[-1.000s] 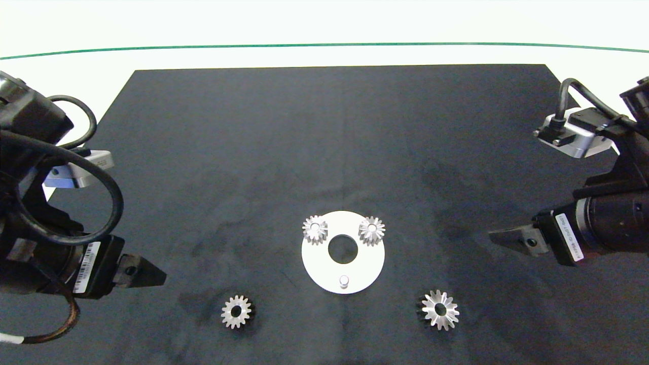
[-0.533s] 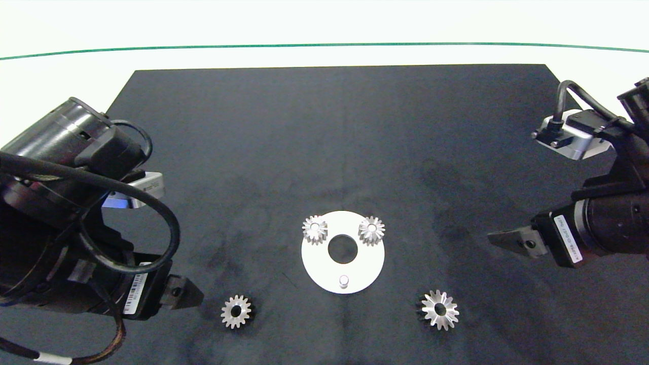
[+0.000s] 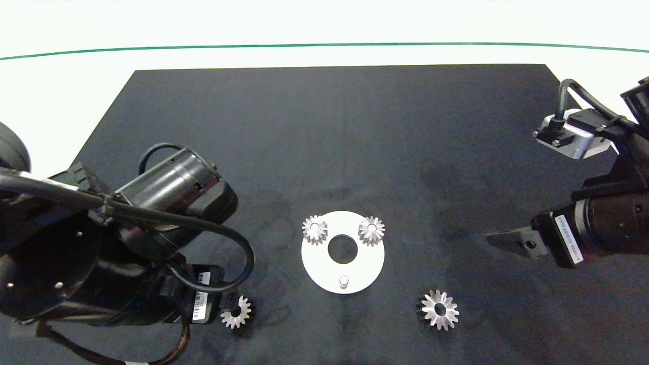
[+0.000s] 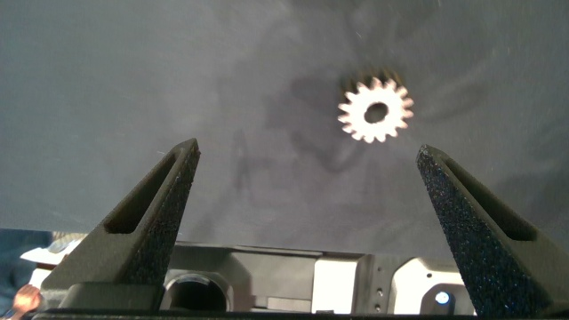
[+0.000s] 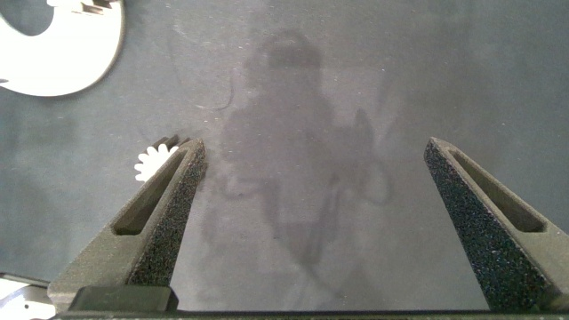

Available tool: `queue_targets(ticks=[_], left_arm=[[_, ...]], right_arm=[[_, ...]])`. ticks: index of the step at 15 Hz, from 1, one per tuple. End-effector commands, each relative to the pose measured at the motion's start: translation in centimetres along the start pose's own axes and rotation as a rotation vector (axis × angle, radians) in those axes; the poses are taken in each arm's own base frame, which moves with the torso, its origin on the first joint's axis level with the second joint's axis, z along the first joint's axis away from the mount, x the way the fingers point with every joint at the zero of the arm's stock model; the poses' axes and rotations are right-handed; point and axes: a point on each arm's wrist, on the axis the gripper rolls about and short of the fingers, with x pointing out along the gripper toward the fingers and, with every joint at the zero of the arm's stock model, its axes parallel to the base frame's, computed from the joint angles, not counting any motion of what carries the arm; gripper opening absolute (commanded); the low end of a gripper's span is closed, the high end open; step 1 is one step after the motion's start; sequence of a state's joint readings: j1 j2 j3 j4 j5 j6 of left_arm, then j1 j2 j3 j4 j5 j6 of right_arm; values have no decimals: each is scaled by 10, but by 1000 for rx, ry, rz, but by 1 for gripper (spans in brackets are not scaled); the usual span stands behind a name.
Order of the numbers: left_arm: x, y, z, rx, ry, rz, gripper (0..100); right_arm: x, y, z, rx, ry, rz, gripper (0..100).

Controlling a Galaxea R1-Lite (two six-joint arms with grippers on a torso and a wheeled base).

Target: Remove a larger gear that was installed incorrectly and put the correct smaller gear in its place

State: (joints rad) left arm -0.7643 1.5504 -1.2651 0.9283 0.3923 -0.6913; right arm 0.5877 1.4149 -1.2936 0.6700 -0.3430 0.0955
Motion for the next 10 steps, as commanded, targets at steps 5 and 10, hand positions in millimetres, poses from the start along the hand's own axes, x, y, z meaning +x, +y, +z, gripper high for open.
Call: queue_targets(ticks=[5, 10], left_arm=[[22, -31, -9, 47, 4, -28, 100], [23, -30, -7, 28, -6, -37, 100]], right_arm=[[-1, 0, 0, 1, 2, 10, 100], [0, 0, -1, 0, 4, 9, 100]])
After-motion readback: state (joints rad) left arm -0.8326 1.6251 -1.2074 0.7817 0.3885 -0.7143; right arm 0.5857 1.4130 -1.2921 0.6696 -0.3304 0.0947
